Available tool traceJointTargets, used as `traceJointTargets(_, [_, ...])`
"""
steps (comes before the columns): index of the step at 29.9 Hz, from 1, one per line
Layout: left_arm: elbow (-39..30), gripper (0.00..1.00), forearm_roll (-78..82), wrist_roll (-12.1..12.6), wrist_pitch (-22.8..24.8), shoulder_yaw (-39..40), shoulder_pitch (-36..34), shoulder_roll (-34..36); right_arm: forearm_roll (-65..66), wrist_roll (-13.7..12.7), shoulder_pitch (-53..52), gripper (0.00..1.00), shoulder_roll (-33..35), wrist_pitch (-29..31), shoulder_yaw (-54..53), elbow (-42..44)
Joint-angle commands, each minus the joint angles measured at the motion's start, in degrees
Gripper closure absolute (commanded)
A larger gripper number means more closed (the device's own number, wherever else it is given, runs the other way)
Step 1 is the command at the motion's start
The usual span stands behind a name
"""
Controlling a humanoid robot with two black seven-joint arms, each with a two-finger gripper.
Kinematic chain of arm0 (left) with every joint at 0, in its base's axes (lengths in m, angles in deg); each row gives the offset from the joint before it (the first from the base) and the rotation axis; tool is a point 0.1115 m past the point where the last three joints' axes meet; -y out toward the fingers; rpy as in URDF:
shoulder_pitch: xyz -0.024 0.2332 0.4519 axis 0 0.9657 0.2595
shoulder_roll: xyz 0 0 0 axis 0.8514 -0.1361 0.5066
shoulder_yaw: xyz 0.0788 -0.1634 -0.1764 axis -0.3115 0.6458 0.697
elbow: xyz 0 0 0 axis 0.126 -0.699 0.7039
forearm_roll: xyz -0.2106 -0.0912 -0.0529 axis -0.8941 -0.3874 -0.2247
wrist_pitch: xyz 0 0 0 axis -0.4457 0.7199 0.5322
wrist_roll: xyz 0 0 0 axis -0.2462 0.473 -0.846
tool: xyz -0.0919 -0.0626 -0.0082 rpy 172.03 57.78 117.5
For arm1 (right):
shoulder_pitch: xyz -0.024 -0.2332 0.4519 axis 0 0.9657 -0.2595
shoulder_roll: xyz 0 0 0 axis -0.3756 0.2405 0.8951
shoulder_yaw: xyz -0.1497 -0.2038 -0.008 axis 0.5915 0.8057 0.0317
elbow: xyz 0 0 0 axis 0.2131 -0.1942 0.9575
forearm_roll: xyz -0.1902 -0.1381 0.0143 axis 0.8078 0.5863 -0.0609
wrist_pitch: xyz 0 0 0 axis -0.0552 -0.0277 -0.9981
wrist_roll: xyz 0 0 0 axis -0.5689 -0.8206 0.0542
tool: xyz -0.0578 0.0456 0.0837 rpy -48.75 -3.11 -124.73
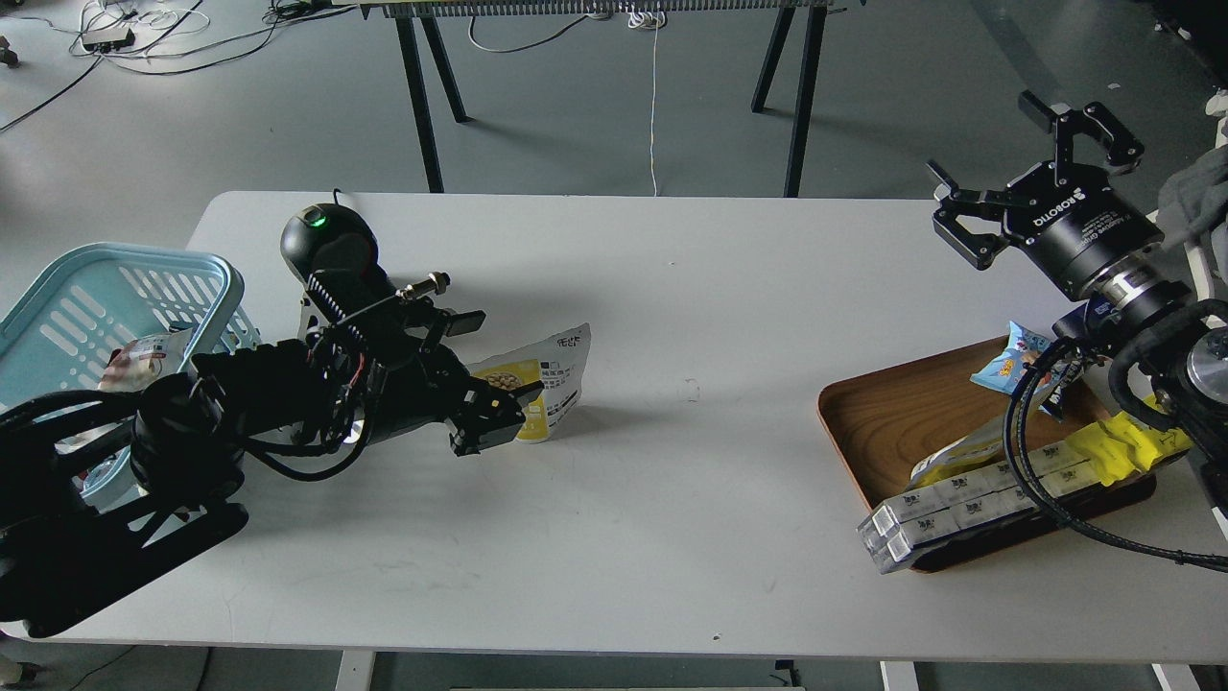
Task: Scan snack and place in basket
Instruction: 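Reach the left gripper to the yellow packet and grasp it, then lift the packet with the left gripper and hold it before the scanner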
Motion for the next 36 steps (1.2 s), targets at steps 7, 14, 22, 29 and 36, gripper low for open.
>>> traceJointTargets(7, [2.15, 0.16, -0.01, -0.26, 0.07, -0.07, 0.43, -0.73, -0.01, 0.22, 0.34, 0.04, -0.26, -0.03, -0.19, -0.18])
traceJointTargets(14, [2.68, 0.21, -0.01, -0.43, 0.07, -0.07, 0.69, -0.82, -0.09, 0.22, 0.25, 0.04, 0.0, -0.03, -0.63, -0.27])
traceJointTargets(22, [2.76, 0.21, -0.01, -0.52, 0.07, -0.07, 1.31, -0.65, -0.01, 0.22, 0.34, 0.04, -0.26, -0.03, -1.86, -0.36])
traceJointTargets(29, [2.85, 0.25, -0.01, -0.52, 0.07, -0.16, 1.4, -0.56, -0.01, 0.22, 0.25, 0.04, -0.35, -0.03, -1.77, -0.27])
traceJointTargets(36, [2.85, 0.69, -0.01, -1.75, -0.02, -0.07, 1.31, -0.47, -0.01, 0.22, 0.25, 0.04, -0.26, -0.03, -1.77, -0.36])
